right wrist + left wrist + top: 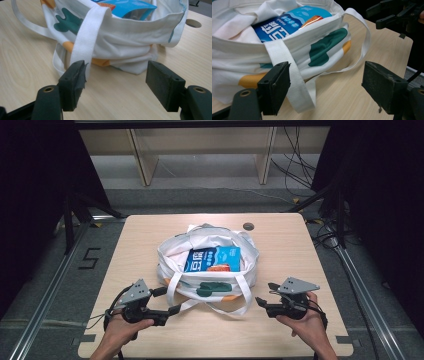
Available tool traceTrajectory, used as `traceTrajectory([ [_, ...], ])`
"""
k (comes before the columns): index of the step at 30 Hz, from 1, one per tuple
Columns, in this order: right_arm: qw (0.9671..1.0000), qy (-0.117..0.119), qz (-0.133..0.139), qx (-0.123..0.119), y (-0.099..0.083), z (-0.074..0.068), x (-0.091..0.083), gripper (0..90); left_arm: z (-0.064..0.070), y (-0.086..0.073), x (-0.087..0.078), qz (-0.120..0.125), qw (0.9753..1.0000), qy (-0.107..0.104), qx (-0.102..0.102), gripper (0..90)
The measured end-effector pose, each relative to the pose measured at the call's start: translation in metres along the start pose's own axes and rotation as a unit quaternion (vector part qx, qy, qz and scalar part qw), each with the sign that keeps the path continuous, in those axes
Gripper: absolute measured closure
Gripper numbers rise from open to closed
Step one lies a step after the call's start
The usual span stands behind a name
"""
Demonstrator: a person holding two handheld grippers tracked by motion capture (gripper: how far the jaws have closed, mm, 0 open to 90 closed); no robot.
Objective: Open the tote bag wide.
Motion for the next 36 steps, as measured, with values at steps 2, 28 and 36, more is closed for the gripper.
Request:
traceTrajectory([
  [2,0.9998,-0.003,0.008,-0.015,-0.001,0.002,0.000,33.0,0.001,-0.005,0.001,0.001,1.0000,-0.001,-0.003,21.4],
  [28,0.9996,0.011,-0.023,0.013,-0.060,-0.017,-0.019,28.8,0.017,-0.070,0.007,-0.035,0.9994,0.009,-0.005,19.3],
  [36,0.9995,0.012,-0.028,0.005,-0.072,-0.021,-0.021,28.8,0.019,-0.073,0.007,-0.044,0.9989,0.013,0.003,19.1],
])
Point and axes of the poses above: each handheld gripper's, and its own axes: x roughly forward along the jaws, y roughly out of its top, z roughly to its right, the point moved 10 cm from there along x, roughly forward along the jaws, and after that the axes turned 8 degrees about -y, right-handed, at the moved point
